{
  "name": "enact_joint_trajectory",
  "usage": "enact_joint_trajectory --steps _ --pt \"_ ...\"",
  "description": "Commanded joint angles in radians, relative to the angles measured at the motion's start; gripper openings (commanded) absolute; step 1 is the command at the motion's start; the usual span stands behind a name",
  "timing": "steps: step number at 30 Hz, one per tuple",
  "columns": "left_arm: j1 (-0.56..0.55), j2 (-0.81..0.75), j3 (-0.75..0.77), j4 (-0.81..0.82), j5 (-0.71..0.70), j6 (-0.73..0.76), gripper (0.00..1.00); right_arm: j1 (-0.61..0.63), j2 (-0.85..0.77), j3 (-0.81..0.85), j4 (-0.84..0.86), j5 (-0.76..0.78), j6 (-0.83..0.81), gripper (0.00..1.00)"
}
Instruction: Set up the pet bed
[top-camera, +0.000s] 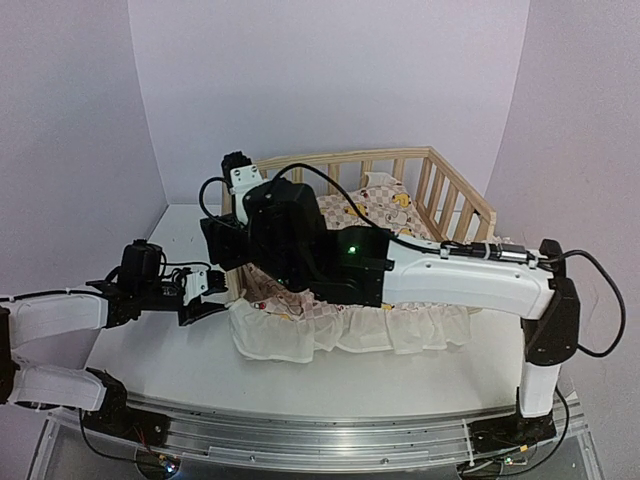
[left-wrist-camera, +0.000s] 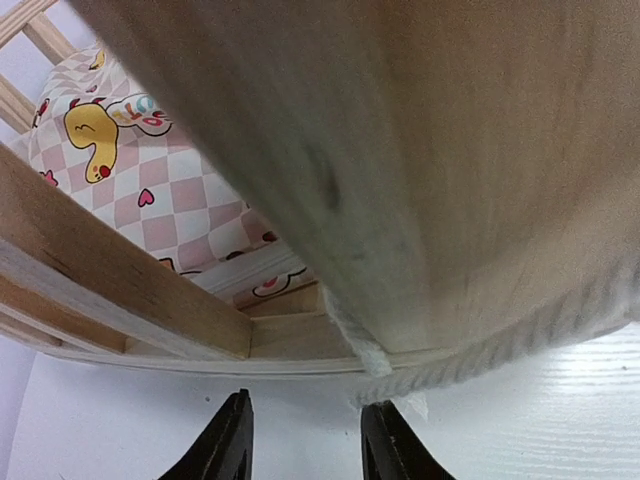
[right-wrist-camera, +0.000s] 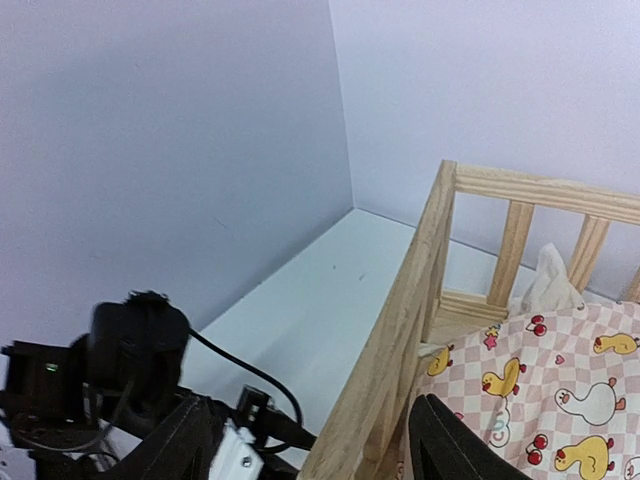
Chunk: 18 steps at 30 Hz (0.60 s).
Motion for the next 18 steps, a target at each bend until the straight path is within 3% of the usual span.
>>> enact_joint_trajectory --steps 1,8,10,14,18 --pt "0.041 -0.046 0.055 -0.086 0.002 0.023 0.44 -0.054 0.107 0.128 -0.214 0.035 0.033 0.68" --pt "0.131 -0.074 0.061 -0.200 0.018 0.072 0.63 -0.066 0.214 0.313 -0.390 -0.041 0.088 0.65" --pt "0.151 -0.080 0.067 -0.216 0.027 0.068 0.66 -0.065 0.217 0.310 -0.404 -0.040 0.097 0.55" --pt "0.191 -0.075 0.102 -0.226 0.037 0.005 0.68 -0.064 0.206 0.294 -0.433 -0.067 0.108 0.22" --pt "0.256 -0.045 0.147 -0.190 0.051 -0.106 0.68 -0.065 0.177 0.267 -0.435 -0.258 0.065 0.10"
